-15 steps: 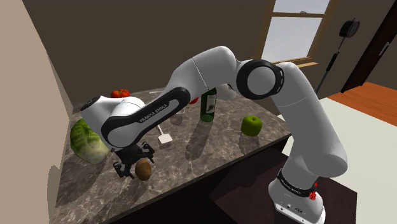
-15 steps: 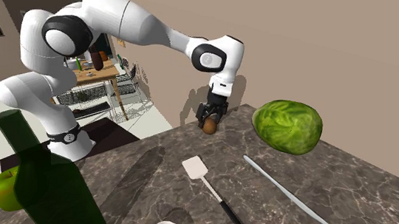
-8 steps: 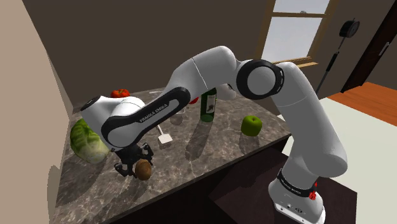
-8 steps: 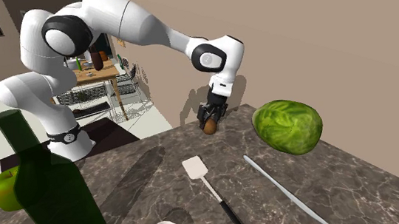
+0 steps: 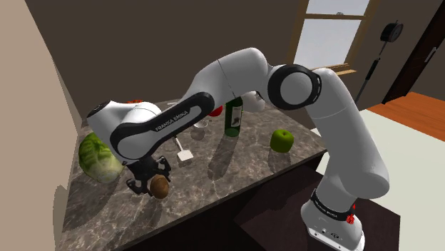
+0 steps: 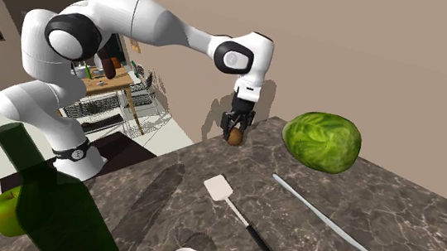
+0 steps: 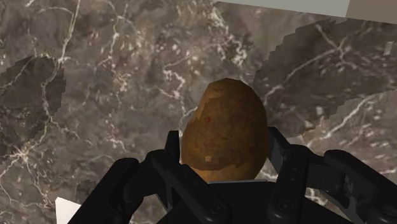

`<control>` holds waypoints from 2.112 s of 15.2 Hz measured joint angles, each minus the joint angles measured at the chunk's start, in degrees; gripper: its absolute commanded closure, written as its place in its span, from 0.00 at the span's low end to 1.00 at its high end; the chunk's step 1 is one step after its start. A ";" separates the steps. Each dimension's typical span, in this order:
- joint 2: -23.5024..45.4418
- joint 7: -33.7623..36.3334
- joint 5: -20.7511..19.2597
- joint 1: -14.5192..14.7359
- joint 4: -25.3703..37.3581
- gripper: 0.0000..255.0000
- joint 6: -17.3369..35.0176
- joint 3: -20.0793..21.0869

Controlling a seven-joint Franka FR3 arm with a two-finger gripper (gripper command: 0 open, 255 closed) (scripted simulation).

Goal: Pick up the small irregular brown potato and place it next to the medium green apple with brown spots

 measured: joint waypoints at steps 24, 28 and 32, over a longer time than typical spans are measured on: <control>-5.03 -1.86 2.38 0.84 11.12 1.00 -15.36 1.54; -5.05 -2.05 2.44 1.44 14.09 1.00 -18.24 1.60; -10.93 -3.39 4.27 -2.26 6.35 1.00 -16.13 2.36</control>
